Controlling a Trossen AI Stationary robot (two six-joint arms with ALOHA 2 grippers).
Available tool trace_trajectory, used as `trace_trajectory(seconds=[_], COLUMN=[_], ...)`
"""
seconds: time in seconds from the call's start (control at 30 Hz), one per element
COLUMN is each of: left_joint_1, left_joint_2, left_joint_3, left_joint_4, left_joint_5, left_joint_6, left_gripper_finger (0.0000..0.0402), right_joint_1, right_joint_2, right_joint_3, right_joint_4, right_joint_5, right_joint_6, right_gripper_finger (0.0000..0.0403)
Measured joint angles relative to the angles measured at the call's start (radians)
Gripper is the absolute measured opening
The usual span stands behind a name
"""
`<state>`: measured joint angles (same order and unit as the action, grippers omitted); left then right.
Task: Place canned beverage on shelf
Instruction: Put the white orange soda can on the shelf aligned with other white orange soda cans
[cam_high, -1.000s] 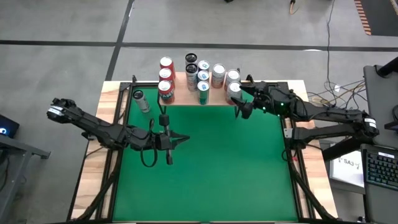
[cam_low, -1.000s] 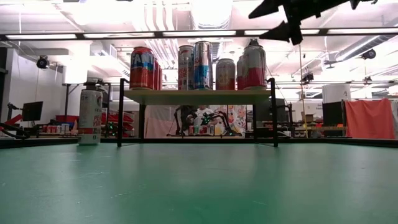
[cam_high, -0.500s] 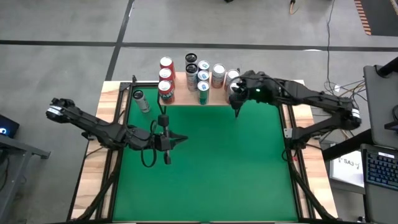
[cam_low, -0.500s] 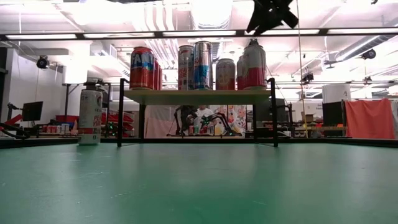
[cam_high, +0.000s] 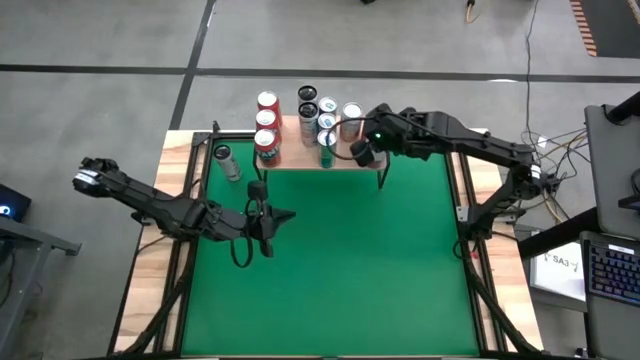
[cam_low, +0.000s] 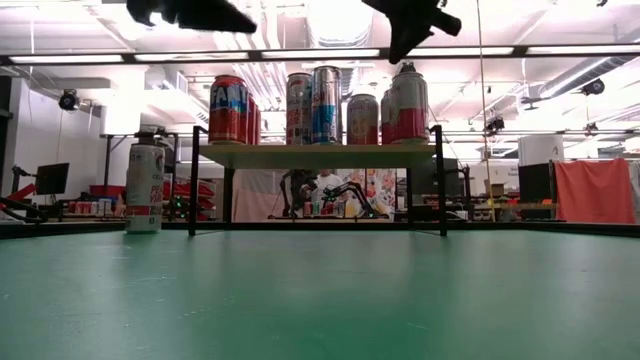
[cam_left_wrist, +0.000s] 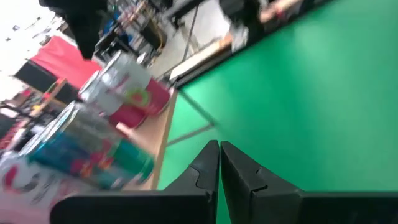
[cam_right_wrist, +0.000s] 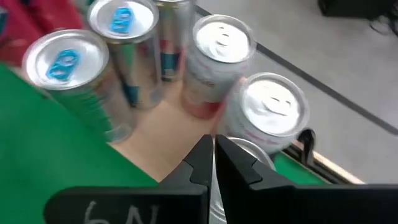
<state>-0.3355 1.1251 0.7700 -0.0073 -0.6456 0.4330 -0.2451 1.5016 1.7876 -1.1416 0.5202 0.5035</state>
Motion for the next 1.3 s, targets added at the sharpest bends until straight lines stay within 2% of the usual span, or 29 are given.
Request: trace_trajectory(seconds=[0.13, 0.27, 0.43, 0.67, 1.3], left_joint_1=[0.005, 0.005, 0.005, 0.005, 0.005], left_joint_2=[-0.033, -0.071, -0.124, -0.192, -0.215], left_joint_3=[0.000, 0.000, 0.000, -0.019, -0.047], left_joint_4=[-0.090, -0.157, -0.269, -0.285, -0.285], left_joint_5=[-0.067, -0.077, -0.077, -0.077, -0.077], left_joint_6=[-0.015, -0.048, -0.130, -0.172, -0.226], left_gripper_finger=[0.0000, 0.0000, 0.0000, 0.0000, 0.0000], right_joint_1=[0.000, 0.000, 0.000, 0.000, 0.018], right_joint_2=[0.034, 0.059, 0.088, 0.108, 0.094], right_joint_3=[0.060, 0.077, 0.057, 0.057, 0.056], right_joint_4=[-0.096, -0.140, -0.114, -0.106, -0.109], right_joint_5=[0.005, 0.006, 0.006, 0.012, -0.071], right_joint_6=[0.081, 0.130, 0.142, 0.146, -0.109], right_gripper_finger=[0.0009, 0.0009, 0.0009, 0.0009, 0.0009])
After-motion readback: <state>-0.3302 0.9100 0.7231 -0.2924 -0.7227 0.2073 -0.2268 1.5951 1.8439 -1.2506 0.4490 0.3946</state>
